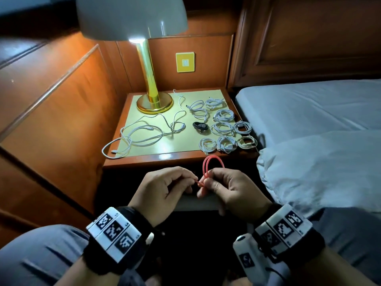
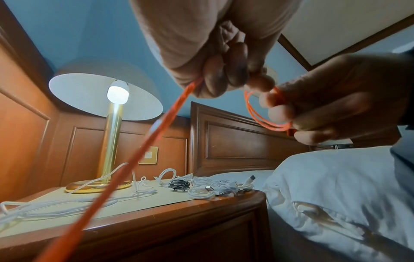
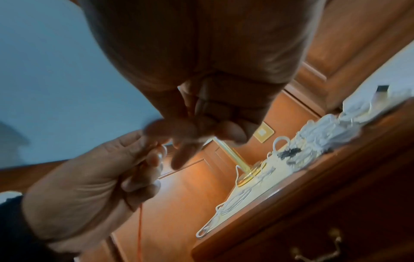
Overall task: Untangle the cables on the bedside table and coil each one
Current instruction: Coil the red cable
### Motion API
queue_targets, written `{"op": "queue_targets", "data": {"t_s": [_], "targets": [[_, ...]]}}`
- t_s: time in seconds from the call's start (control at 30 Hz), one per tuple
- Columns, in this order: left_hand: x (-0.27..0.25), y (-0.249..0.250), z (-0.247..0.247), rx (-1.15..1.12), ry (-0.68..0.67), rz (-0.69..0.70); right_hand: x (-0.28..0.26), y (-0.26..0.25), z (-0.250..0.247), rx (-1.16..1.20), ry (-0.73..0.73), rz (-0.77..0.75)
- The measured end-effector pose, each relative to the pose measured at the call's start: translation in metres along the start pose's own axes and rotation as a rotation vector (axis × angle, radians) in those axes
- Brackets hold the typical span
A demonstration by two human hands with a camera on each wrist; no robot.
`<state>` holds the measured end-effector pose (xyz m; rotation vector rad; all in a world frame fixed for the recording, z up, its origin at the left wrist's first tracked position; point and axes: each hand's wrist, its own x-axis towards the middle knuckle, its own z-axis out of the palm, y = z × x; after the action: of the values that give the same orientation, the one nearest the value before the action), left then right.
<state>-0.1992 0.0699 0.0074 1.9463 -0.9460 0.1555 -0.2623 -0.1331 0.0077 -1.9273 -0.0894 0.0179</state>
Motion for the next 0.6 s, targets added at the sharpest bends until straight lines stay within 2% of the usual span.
{"op": "queue_targets", "data": {"t_s": [0.07, 0.2, 0.33, 0.4, 0.5, 0.6], "targets": [[0.0, 0.002, -0.001, -0.028, 0.026, -0.014, 0.001, -0.002, 0.003, 0.101, -0.042, 0.067], [0.0, 0.0, 0.001, -0.048, 0.053, -0.015, 0.003, -0.01, 0.004, 0.549, -0.216, 0.294], [-0.001, -0.003, 0.002, -0.108, -0.128, -0.085, 0.0, -0.016, -0.003, 0.785, -0.33, 0.313], [0.0, -0.001, 0.002, -0.103, -0.176, -0.125, -0.001, -0.015, -0.004, 0.825, -0.318, 0.325], [0.002, -0.003, 0.003, -0.095, -0.138, -0.207, 0.002, -0.012, 0.001, 0.759, -0.236, 0.304], [0.002, -0.005, 0.003, -0.108, -0.1, -0.257, 0.006, -0.008, 0.006, 0.696, -0.261, 0.262]]}}
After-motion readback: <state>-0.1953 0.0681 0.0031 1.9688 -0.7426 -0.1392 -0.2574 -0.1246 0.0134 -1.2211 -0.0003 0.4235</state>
